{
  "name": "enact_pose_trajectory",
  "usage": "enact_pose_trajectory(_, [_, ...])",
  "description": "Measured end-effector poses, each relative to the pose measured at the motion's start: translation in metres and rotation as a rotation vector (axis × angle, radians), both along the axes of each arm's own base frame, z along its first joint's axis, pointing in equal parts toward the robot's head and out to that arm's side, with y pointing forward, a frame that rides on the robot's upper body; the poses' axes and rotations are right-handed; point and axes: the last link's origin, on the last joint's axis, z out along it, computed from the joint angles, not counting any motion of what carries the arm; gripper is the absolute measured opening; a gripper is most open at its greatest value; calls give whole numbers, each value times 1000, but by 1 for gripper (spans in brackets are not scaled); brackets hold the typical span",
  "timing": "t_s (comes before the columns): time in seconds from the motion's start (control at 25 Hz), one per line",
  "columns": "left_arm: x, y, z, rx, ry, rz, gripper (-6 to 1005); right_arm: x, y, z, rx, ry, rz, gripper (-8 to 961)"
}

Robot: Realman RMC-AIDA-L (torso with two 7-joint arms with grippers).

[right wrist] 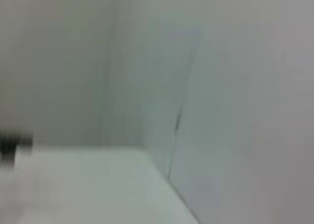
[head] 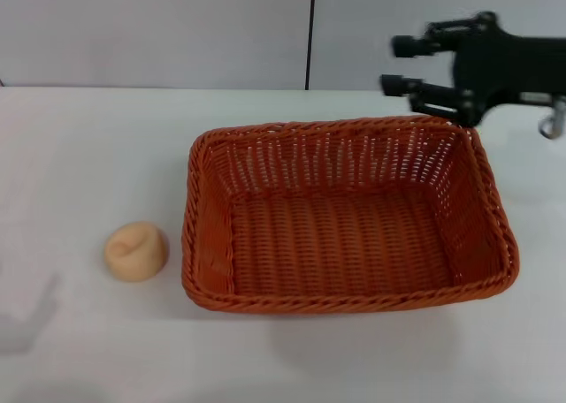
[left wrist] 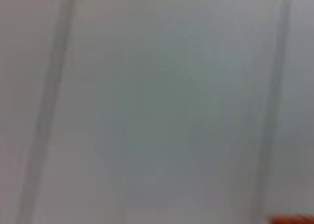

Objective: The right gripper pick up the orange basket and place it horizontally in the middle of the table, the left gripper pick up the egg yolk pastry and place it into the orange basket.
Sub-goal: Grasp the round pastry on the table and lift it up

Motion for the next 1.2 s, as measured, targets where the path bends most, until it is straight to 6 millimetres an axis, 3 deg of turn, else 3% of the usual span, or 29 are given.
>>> enact_pose_trajectory(0.08, [0,6,-2,-47,11,-12,842,8,-7,2,1,50,-34,434])
enact_pose_trajectory(0.16, [1,16,-8,-112,28,-34,842,23,-24,3,1,163,-79,434])
enact_pose_trajectory(0.2, [2,25,-13,-146,45,-42,842,36,-42,6,16,278,-97,434])
enact_pose_trajectory(0.32, [3,29,-15,-160,53,-47,842,47,-60,10,35,376,-106,433])
enact_pose_trajectory(0.4, [4,49,-29,-234,96,-55,842,63,-82,17,66,485,-133,433])
enact_pose_trajectory(0.6, [7,64,-43,-312,138,-68,841,79,-98,23,86,573,-175,433])
enact_pose_trajectory(0.92, [7,67,-46,-333,151,-71,841,82,-102,21,83,589,-192,433])
enact_pose_trajectory(1.0, [16,75,-63,-385,167,-102,841,82,-101,21,81,591,-191,436])
enact_pose_trajectory(1.2, [24,85,-82,-368,198,-103,840,81,-100,21,79,592,-188,443])
